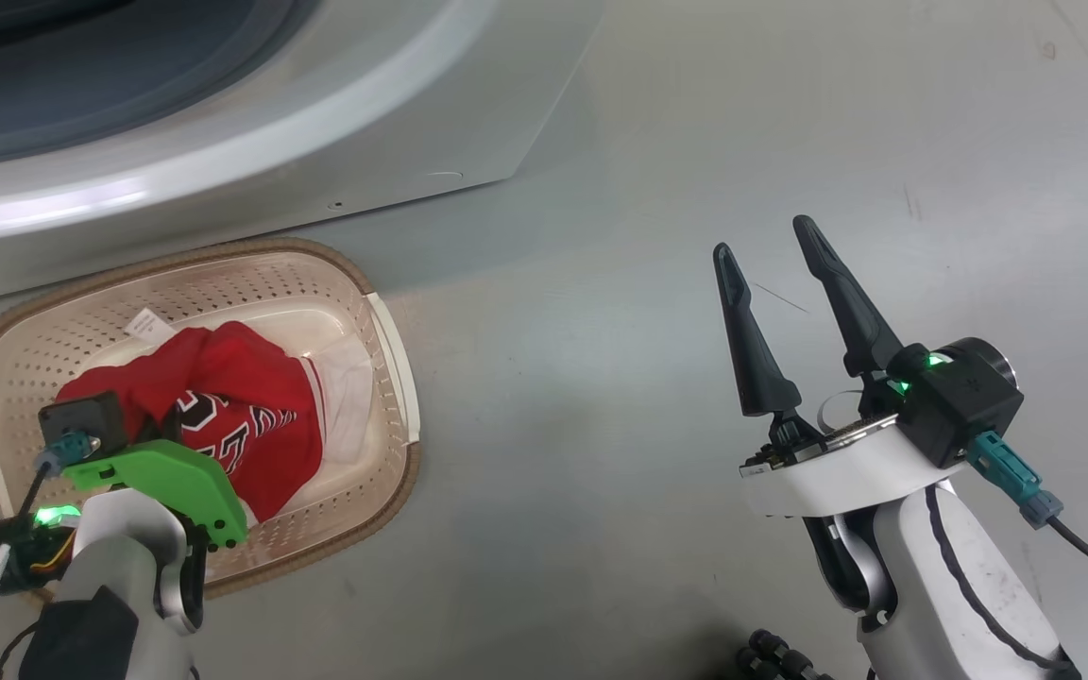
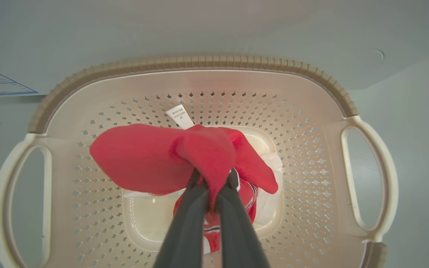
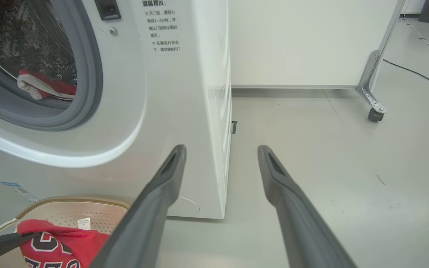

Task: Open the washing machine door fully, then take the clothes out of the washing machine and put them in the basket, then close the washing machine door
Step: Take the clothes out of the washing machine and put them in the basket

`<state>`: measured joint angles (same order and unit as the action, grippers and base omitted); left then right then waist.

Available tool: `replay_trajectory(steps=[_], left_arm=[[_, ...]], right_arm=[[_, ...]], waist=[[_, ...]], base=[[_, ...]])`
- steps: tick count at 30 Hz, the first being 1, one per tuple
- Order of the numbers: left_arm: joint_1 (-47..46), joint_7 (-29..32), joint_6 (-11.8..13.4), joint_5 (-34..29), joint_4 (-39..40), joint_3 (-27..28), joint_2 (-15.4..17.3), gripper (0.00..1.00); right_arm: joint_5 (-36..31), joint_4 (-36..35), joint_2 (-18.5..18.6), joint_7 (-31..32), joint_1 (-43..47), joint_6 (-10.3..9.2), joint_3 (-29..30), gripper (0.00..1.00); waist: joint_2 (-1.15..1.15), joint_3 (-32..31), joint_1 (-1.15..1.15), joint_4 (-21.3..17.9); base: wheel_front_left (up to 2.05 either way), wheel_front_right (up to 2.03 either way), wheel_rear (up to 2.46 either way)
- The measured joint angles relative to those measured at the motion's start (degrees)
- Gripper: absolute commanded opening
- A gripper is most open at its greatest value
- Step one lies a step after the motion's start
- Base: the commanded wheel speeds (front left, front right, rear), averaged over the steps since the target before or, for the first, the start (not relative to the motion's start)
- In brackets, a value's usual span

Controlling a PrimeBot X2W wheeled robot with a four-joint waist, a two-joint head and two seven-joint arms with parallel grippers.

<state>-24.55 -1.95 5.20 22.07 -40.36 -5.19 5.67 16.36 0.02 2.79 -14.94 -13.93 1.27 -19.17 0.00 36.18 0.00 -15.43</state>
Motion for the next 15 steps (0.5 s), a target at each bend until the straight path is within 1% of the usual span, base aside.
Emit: replay_trajectory(steps=[3,7,8,9,10,11,12,13,15], left_arm=[[-1.16,0.69,-0.47,0.01,-2.0,-0.21,0.14,0.0],[-2.68,1.36,-0.83,0.43,-4.13,-0.12,0.04,0.0],[-2.94,1.36,-0.97,0.6,-4.61,-0.09,0.02,0.04],[-3.23,1.36,-0.98,0.63,-5.14,-0.09,0.02,0.15],[-3.48,1.34,-1.04,0.63,-5.57,-0.09,0.02,0.35],[-3.77,1.3,-1.05,0.63,-5.95,-0.09,0.02,0.52],[-4.06,1.26,-1.05,0.63,-6.31,-0.09,0.02,0.78],[-4.33,1.01,-1.16,0.63,-6.71,-0.08,0.01,1.0],[-4.78,0.0,-1.49,0.63,-7.53,-0.01,-0.07,1.0]], right_arm=[[0.29,0.03,0.0,0.0,-0.04,-0.41,0.03,1.0],[0.33,0.1,0.0,0.0,-0.18,-0.42,-0.03,1.0],[0.33,0.13,0.0,0.0,-0.26,-0.42,-0.07,1.0],[0.34,0.18,0.0,0.0,-0.35,-0.43,-0.14,1.0],[0.34,0.25,0.0,0.0,-0.47,-0.44,-0.21,1.0],[0.34,0.36,0.0,0.0,-0.68,-0.52,-0.24,1.0],[0.34,0.4,0.0,0.0,-0.89,-0.52,-0.24,1.0],[0.34,0.4,0.0,0.0,-1.02,-0.7,-0.24,1.0],[0.34,0.63,0.0,0.0,-1.09,-0.88,-0.16,1.0]], waist=[[0.0,0.62,0.0,-0.59],[0.0,1.01,0.0,-0.8],[0.0,1.04,0.0,-0.79],[0.0,1.06,0.0,-0.77],[0.0,1.07,0.0,-0.75],[0.0,1.06,0.0,-0.73],[0.0,1.03,0.0,-0.7],[0.0,1.0,0.0,-0.66],[0.0,0.79,0.0,-0.55]], base=[[0.0,0.0,0.0],[0.0,0.0,0.0],[0.0,0.0,0.0],[0.0,0.0,0.0],[0.0,0.0,0.0],[0.0,0.0,0.0],[0.0,0.0,0.0],[0.0,0.0,0.0],[0.0,0.0,0.0]])
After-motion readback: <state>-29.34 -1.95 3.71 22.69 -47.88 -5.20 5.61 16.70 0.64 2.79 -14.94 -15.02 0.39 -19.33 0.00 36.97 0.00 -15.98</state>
